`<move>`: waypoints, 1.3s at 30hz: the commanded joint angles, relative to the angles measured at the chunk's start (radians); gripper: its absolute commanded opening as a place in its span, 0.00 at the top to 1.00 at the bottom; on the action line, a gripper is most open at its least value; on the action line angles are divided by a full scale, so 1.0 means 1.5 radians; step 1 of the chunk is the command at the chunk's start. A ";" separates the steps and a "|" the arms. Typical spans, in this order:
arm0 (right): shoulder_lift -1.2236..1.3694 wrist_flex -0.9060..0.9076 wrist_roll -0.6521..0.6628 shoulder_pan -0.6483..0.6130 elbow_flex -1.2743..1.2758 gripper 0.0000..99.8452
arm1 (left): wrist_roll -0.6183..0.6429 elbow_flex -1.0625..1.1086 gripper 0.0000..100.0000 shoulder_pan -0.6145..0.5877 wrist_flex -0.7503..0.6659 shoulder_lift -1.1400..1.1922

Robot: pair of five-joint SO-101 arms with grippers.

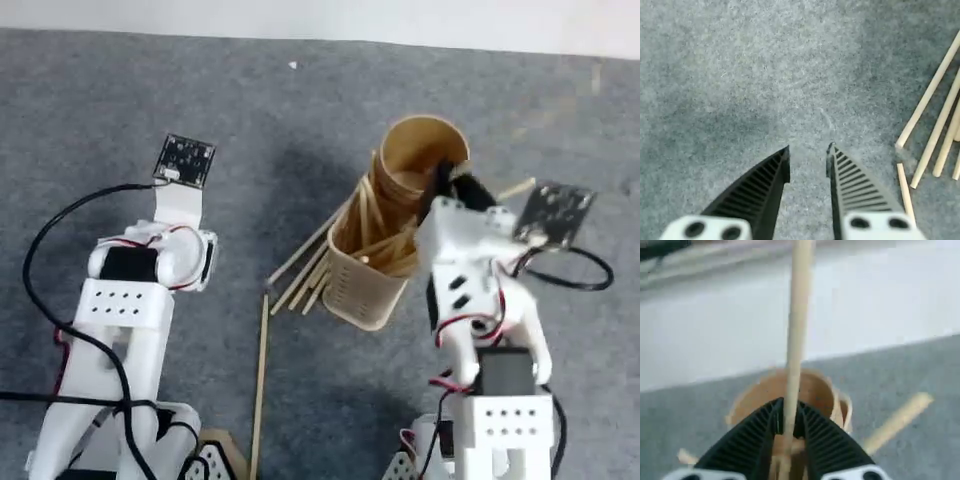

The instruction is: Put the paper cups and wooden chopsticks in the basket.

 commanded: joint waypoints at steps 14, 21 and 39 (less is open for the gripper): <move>-0.017 0.174 0.111 -0.074 -0.142 0.99 | 0.007 0.035 0.85 0.010 -0.071 -0.003; 0.127 0.280 0.111 -0.076 -0.317 1.00 | 0.007 0.035 0.85 0.010 -0.070 -0.003; 0.199 0.467 0.113 -0.096 -0.461 1.00 | 0.007 0.035 0.85 0.010 -0.069 -0.003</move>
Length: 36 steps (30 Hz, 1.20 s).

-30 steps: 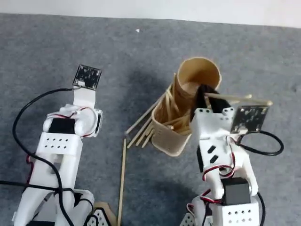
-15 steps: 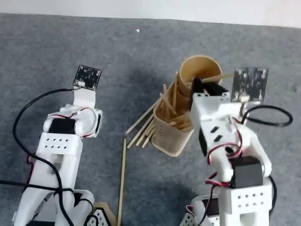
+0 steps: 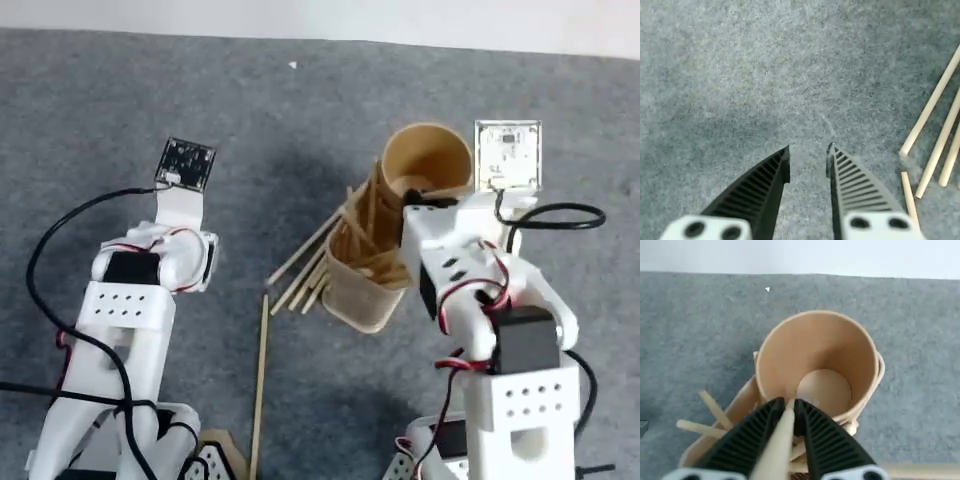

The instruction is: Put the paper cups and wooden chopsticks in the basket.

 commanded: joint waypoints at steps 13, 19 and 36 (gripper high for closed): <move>0.081 0.208 0.006 -0.015 -0.325 1.00 | 0.007 -0.001 0.85 0.010 -0.009 -0.004; 0.155 0.362 0.034 -0.015 -0.502 1.00 | 0.007 0.001 0.85 0.029 -0.009 -0.003; 0.202 0.389 0.038 -0.016 -0.555 1.00 | 0.004 0.013 0.85 0.057 -0.013 -0.003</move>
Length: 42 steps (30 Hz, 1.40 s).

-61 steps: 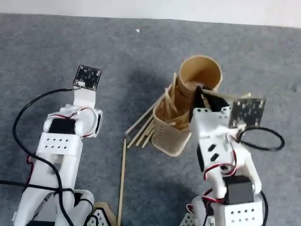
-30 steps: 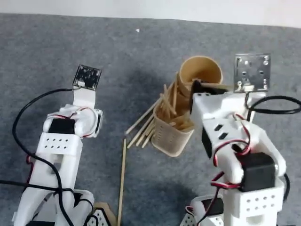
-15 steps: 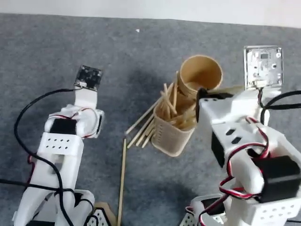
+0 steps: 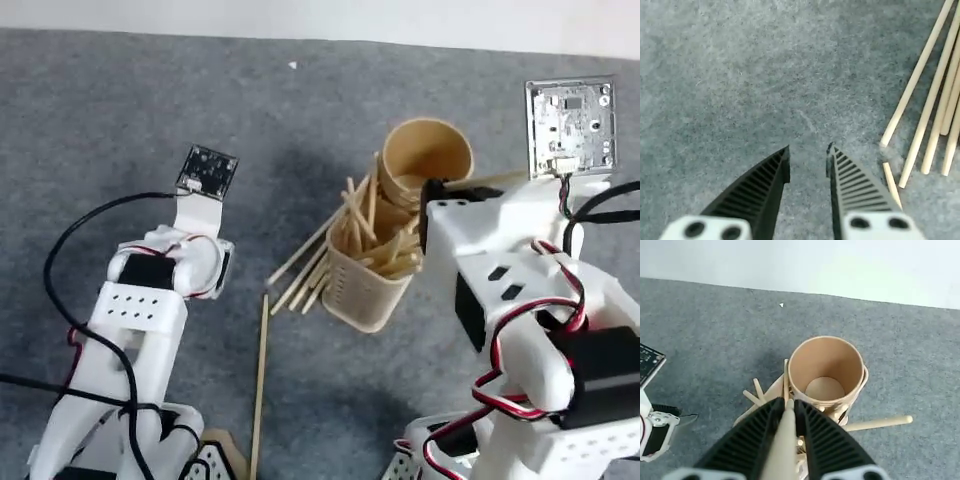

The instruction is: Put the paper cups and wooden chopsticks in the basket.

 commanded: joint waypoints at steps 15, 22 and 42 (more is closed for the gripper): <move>0.009 0.012 0.020 -0.064 0.176 0.99 | 0.004 -0.004 0.85 0.007 -0.013 -0.003; 0.002 -0.049 0.059 -0.055 0.308 0.73 | 0.004 -0.008 0.85 0.011 -0.009 -0.004; -0.382 -0.202 0.064 0.064 0.562 0.71 | 0.009 -0.118 0.84 0.118 0.053 0.020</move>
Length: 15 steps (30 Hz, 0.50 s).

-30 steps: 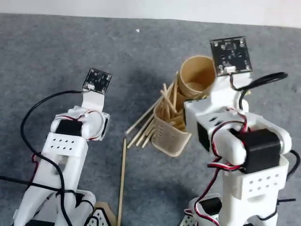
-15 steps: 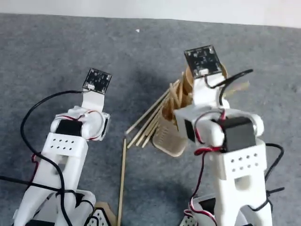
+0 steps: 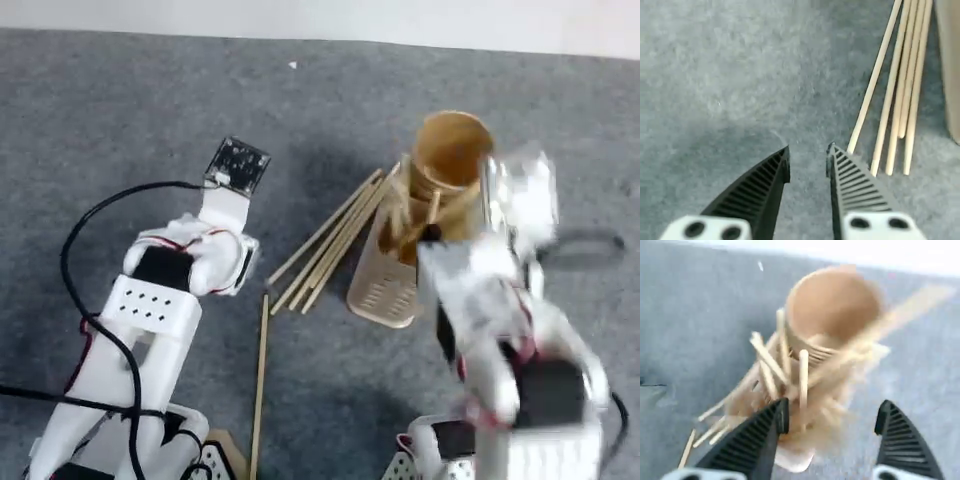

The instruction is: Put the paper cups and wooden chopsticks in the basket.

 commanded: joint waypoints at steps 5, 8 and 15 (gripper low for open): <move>-0.036 0.055 0.014 0.021 0.002 0.71 | 0.034 -0.125 0.83 0.063 0.004 0.127; -0.056 0.087 0.014 0.067 0.001 0.71 | 0.037 -0.204 0.77 0.067 0.015 0.220; -0.191 0.095 0.058 0.166 0.131 0.71 | 0.011 -0.406 0.77 0.080 0.096 0.464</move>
